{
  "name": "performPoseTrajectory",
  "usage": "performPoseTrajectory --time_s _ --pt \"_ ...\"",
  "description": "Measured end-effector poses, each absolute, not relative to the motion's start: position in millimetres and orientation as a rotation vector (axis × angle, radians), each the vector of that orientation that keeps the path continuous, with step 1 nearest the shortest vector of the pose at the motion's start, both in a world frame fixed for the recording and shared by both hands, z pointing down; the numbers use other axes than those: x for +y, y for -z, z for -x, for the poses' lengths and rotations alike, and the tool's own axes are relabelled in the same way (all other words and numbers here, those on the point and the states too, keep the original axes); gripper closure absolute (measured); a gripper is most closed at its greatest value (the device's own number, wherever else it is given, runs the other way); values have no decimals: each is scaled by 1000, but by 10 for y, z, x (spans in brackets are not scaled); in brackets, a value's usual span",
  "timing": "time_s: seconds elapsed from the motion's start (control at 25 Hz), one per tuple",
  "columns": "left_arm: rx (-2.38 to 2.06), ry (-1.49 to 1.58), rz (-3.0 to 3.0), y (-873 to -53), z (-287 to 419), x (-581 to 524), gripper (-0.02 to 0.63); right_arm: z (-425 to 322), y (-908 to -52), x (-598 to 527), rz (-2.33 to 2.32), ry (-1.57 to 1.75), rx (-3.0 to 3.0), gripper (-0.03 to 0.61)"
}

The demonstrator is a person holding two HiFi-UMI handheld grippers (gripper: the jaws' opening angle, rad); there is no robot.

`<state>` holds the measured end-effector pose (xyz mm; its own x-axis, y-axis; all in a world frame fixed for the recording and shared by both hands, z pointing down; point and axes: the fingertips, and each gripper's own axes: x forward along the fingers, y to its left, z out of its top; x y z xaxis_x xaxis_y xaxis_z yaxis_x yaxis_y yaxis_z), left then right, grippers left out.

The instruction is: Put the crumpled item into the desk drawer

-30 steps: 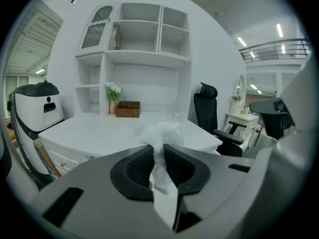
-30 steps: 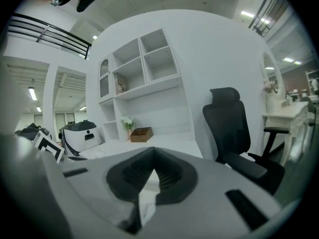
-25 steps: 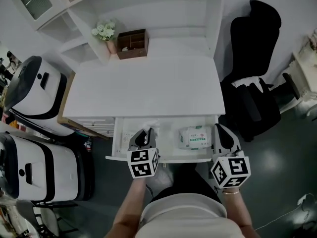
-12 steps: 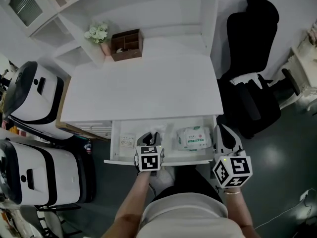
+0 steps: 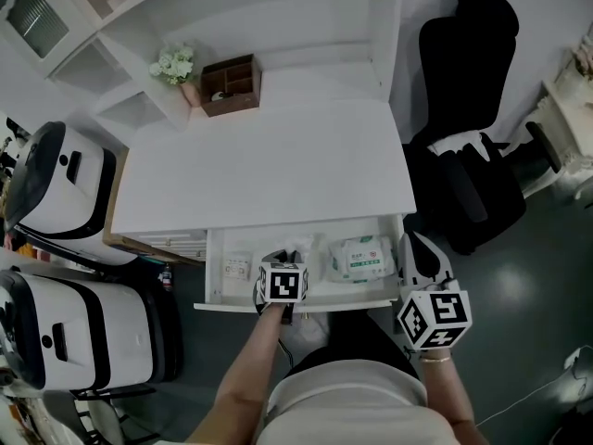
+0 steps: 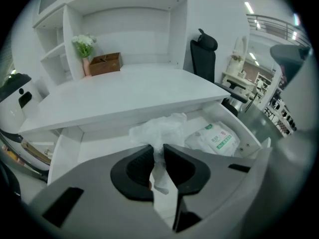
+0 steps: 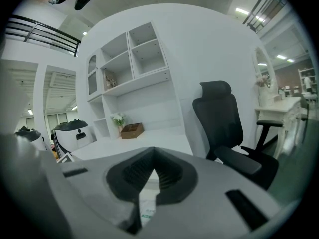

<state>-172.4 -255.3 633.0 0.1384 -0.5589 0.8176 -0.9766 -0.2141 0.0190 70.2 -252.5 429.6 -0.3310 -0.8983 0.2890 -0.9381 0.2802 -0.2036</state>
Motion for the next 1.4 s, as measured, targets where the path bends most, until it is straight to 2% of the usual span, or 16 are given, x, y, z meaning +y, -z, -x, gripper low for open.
performPoseTrajectory --time_s 1.04,1.4 --pt "-1206 -1210 -1610 -7226 1653 -2500 557 -730 -4432 -2602 -1718 -554 -2389 577" --pt "-1219 -1163 -1582 -7243 1698 -2504 512 -695 -4468 -2617 -1696 -568 -2385 577"
